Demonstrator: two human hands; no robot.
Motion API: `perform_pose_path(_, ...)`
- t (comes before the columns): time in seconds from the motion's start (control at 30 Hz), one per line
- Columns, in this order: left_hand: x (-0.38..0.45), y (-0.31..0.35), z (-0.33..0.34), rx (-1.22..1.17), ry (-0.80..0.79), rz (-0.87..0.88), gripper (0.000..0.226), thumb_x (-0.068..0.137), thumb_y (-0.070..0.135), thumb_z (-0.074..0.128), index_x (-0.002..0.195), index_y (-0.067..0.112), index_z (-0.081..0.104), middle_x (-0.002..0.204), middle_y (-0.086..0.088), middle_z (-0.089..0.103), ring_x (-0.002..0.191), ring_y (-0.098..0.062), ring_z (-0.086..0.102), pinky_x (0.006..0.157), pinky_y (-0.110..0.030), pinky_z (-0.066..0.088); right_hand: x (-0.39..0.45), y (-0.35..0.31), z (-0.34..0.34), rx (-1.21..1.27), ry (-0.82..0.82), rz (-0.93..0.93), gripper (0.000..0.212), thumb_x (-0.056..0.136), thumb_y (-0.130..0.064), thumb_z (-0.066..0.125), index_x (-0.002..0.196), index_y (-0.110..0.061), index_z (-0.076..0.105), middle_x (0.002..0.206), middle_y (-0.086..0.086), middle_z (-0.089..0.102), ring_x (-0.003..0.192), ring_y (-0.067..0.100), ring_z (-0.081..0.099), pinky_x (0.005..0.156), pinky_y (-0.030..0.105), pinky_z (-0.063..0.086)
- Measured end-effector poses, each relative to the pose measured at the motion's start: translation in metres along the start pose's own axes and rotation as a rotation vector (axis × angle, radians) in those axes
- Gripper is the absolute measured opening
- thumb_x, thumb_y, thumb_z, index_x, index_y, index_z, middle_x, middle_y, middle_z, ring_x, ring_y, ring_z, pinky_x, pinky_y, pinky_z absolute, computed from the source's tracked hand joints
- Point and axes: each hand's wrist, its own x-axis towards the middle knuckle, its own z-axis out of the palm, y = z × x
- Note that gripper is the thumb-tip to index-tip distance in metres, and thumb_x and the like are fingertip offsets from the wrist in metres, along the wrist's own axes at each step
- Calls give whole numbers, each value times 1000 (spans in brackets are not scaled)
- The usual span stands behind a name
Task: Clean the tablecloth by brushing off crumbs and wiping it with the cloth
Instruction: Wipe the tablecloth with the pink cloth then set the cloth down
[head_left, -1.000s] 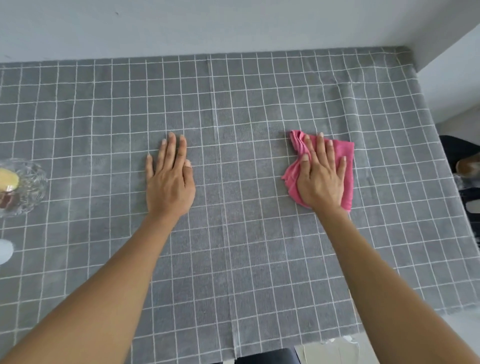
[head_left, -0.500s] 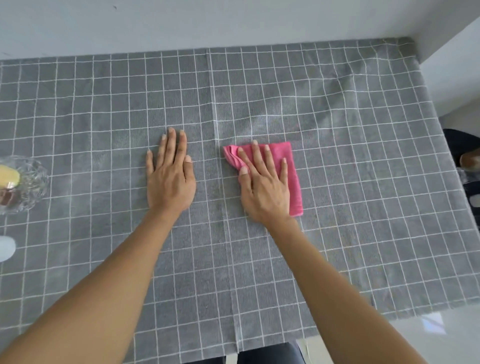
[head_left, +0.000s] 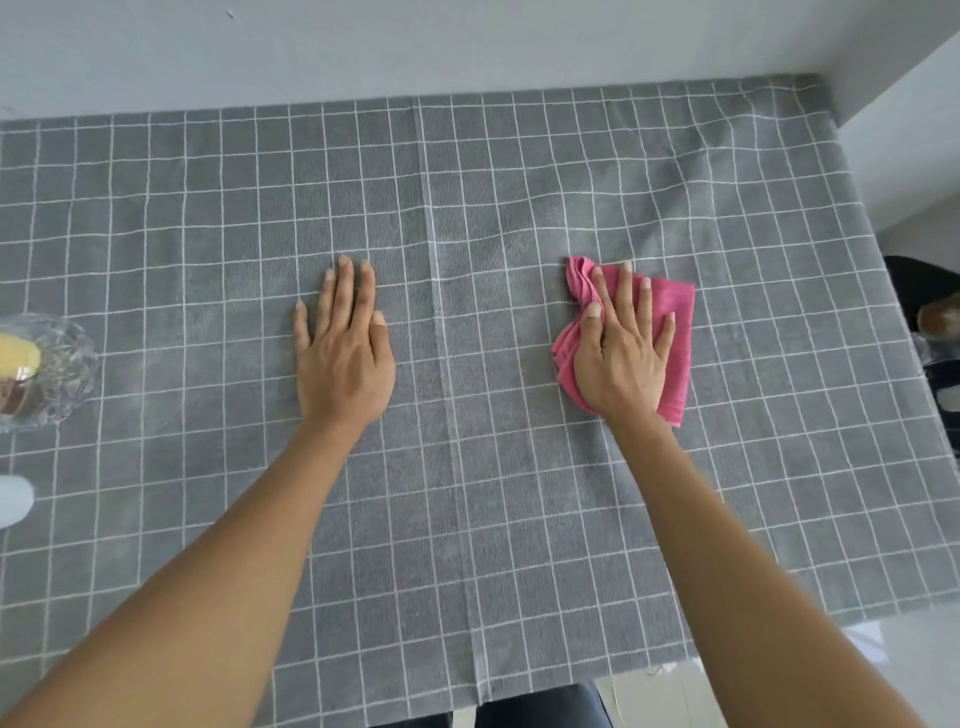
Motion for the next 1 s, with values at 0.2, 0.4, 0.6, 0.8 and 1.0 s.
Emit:
perform_pose_path(0.2, 0, 2, -1, 15, 0, -2, 52, 103, 29, 18, 153, 24, 4, 161, 4, 1, 148, -12, -2, 120, -45, 1, -58, -45, 18, -21, -149, -303, 51, 100, -44, 2, 151, -39, 3, 159, -14, -10, 145, 9, -19, 116, 42, -18)
perform_pose_path(0.4, 0, 0, -1, -2, -2, 13, 52, 103, 28, 17, 153, 23, 5, 161, 3, 2, 148, -12, -1, 120, -45, 0, -63, -27, 18, -59, -127, -363, 49, 102, -42, 7, 151, -40, 4, 159, -16, -7, 146, 7, -15, 117, 38, -17)
perform_pose_path(0.6, 0, 0, -1, -2, -1, 12, 52, 103, 28, 17, 153, 23, 5, 161, 3, 2, 148, -12, -2, 120, -45, -1, -36, 20, -2, -26, -19, -41, 51, 101, -42, 8, 152, -39, 4, 160, -15, -4, 145, 5, -13, 118, 42, -13)
perform_pose_path(0.8, 1, 0, 0, 8, -4, 9, 53, 103, 29, 17, 153, 23, 3, 161, 3, 0, 148, -12, -2, 120, -46, 1, -45, 8, 2, 20, -40, -13, 49, 103, -41, 10, 152, -39, 5, 161, -13, -5, 146, 6, -13, 117, 43, -15)
perform_pose_path(1.0, 1, 0, 1, 25, 0, 8, 53, 103, 30, 17, 153, 22, 4, 161, 2, 2, 148, -13, -1, 120, -44, 0, -93, -28, 18, -12, -180, -307, 52, 98, -47, 0, 150, -43, 3, 158, -16, -11, 144, 7, -21, 116, 41, -19)
